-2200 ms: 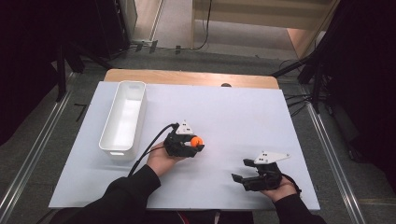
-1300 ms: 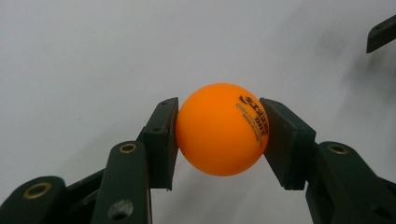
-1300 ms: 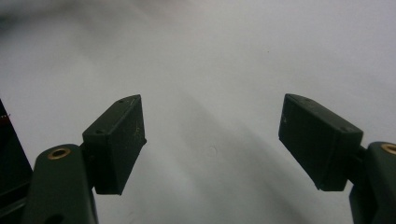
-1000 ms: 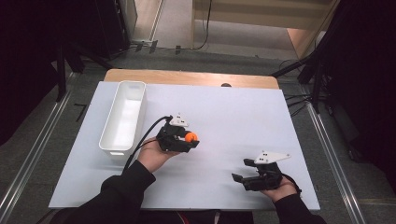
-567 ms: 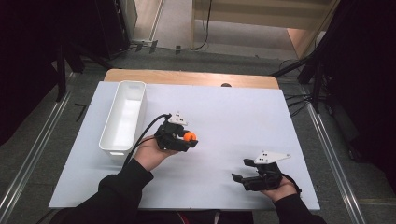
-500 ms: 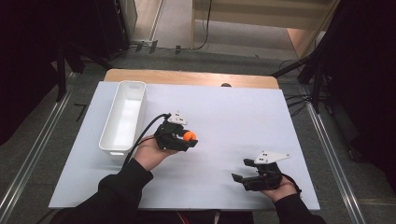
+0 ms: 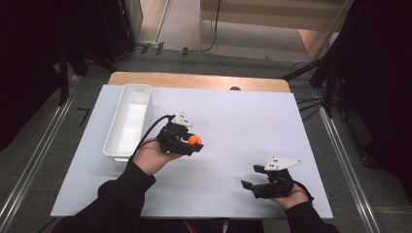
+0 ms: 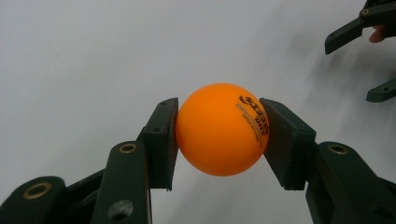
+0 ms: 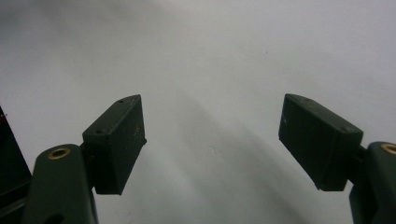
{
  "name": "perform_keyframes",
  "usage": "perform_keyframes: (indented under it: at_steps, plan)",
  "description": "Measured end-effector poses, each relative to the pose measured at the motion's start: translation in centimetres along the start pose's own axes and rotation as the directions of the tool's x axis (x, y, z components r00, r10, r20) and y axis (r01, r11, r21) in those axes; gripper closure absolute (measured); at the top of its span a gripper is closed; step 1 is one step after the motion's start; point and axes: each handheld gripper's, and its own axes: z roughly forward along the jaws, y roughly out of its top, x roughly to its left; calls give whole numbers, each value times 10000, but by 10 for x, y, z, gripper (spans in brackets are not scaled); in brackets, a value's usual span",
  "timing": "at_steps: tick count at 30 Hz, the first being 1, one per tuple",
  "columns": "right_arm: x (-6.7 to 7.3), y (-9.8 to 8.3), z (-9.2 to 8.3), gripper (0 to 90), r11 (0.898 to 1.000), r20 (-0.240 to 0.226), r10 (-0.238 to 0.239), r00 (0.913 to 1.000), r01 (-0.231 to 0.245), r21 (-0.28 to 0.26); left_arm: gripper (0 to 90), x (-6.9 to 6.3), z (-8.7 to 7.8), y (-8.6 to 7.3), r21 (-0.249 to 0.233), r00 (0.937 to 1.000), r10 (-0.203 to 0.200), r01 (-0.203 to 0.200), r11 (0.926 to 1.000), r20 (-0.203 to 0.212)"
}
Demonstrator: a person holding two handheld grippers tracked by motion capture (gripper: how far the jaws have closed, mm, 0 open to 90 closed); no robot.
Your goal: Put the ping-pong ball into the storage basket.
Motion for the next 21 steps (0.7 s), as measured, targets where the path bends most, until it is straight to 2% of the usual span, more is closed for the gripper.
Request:
perform_keyframes:
  at_steps: [6,21]
  plan:
    - [0,0,0,215,10000,2,-16,10000,16,9,502,-2,-8,4,-207,10000,36,-36,9998,-2]
    - [0,0,0,215,10000,18,13,10000,-13,-19,502,4,-16,7,-105,10000,-61,61,9999,34]
